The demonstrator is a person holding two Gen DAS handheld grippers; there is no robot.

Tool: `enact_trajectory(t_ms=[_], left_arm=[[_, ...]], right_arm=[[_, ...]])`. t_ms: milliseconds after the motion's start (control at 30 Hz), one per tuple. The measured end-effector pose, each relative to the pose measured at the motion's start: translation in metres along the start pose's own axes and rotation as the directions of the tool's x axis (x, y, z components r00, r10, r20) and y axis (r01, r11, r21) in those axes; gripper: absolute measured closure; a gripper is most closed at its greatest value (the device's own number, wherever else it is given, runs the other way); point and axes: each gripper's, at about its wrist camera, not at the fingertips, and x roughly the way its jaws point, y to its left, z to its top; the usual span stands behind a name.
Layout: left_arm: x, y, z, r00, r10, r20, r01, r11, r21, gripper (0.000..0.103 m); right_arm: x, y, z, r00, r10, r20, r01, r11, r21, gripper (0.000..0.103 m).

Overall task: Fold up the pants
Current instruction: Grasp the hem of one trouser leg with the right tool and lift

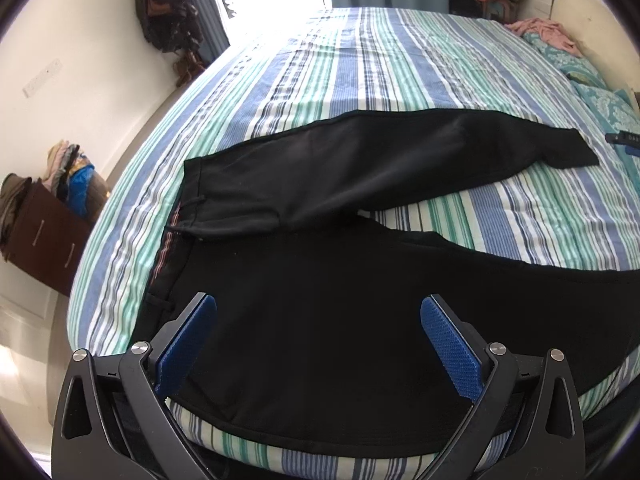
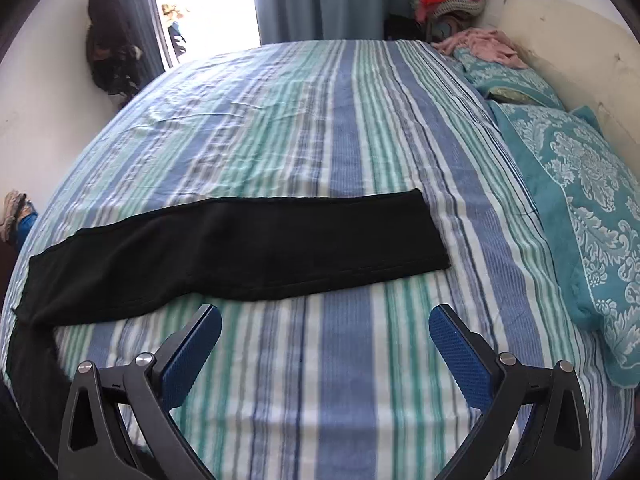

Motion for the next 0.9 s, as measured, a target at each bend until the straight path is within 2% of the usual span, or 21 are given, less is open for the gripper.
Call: enact_trajectory(t_ms=[67,100,167,233,333,367,400,433,467,500,567,633,700,733,767,800,900], left_arm=[[0.013,-0.003,0.001,1.0,0.018,-0.025,-0.018,1.0,-0.007,0.001],[0.019,-0.005,0.002,0.999,0.027,-0.035,-0.028,1.0,-0.007,0.001],[0.029,-0.009,0.002,0.997,0.048,-0.054,-0.048,0.999,0.0,0.001],[0.04,-0.015,0.001,0.995,0.072,-0.075,-0.071,0.997,0.014,0.001],[0.055,-0.024,-0.001,0.989,0.091,-0.116,-0.087,0.995,0.04,0.001],[0.058,-0.027,-0.001,0.988,0.093,-0.126,-0.087,0.995,0.048,0.001],[0.06,-0.029,-0.002,0.987,0.093,-0.132,-0.087,0.995,0.056,0.001],[0.061,-0.032,-0.003,0.987,0.093,-0.132,-0.085,0.994,0.064,0.001],[0.061,-0.034,-0.003,0.988,0.091,-0.128,-0.082,0.994,0.072,0.001],[0.06,-0.035,-0.003,0.989,0.088,-0.121,-0.08,0.994,0.077,0.001],[0.059,-0.037,-0.003,0.991,0.078,-0.111,-0.07,0.995,0.073,0.001],[0.059,-0.038,-0.002,0.991,0.061,-0.117,-0.054,0.996,0.065,0.001],[0.057,-0.038,-0.003,0.992,0.048,-0.119,-0.041,0.997,0.06,0.001],[0.055,-0.038,-0.002,0.991,0.046,-0.122,-0.039,0.997,0.059,0.001],[0.054,-0.035,-0.001,0.992,0.044,-0.12,-0.037,0.998,0.06,0.001],[0.054,-0.033,0.001,0.993,0.046,-0.113,-0.039,0.997,0.061,0.001],[0.061,-0.022,0.018,0.996,0.07,-0.057,-0.066,0.996,0.064,0.001]], right_arm=[[0.05,-0.037,0.033,0.996,-0.055,-0.074,0.058,0.998,0.032,0.014],[0.071,-0.05,0.047,0.993,-0.069,-0.099,0.074,0.996,0.044,0.016],[0.109,-0.069,0.07,0.988,-0.067,-0.138,0.077,0.994,0.074,0.02],[0.137,-0.074,0.088,0.988,-0.063,-0.141,0.075,0.994,0.078,0.021],[0.179,-0.073,0.098,0.981,-0.057,-0.184,0.067,0.997,0.048,0.022],[0.192,-0.072,0.097,0.977,-0.056,-0.204,0.064,0.997,0.035,0.037],[0.198,-0.07,0.095,0.976,-0.022,-0.215,0.029,0.999,0.03,0.046],[0.195,-0.066,0.096,0.981,-0.048,-0.189,0.05,0.999,0.006,0.062],[0.186,-0.061,0.097,0.986,-0.072,-0.149,0.068,0.997,-0.034,0.092],[0.173,-0.056,0.098,0.99,-0.11,-0.092,0.102,0.991,-0.087,0.092],[0.154,-0.051,0.096,0.972,-0.235,0.006,0.232,0.957,-0.172,0.091],[0.155,-0.057,0.095,0.964,-0.265,-0.018,0.259,0.953,-0.156,0.09],[0.158,-0.056,0.093,0.966,-0.257,-0.026,0.251,0.958,-0.138,0.083],[0.16,-0.055,0.092,0.967,-0.25,-0.043,0.244,0.963,-0.119,0.072],[0.161,-0.057,0.092,0.966,-0.251,-0.066,0.244,0.965,-0.093,0.054],[0.157,-0.06,0.092,0.969,-0.237,-0.068,0.233,0.971,-0.059,0.047],[0.127,-0.066,0.086,0.988,-0.152,0.016,0.151,0.986,0.07,0.044]])
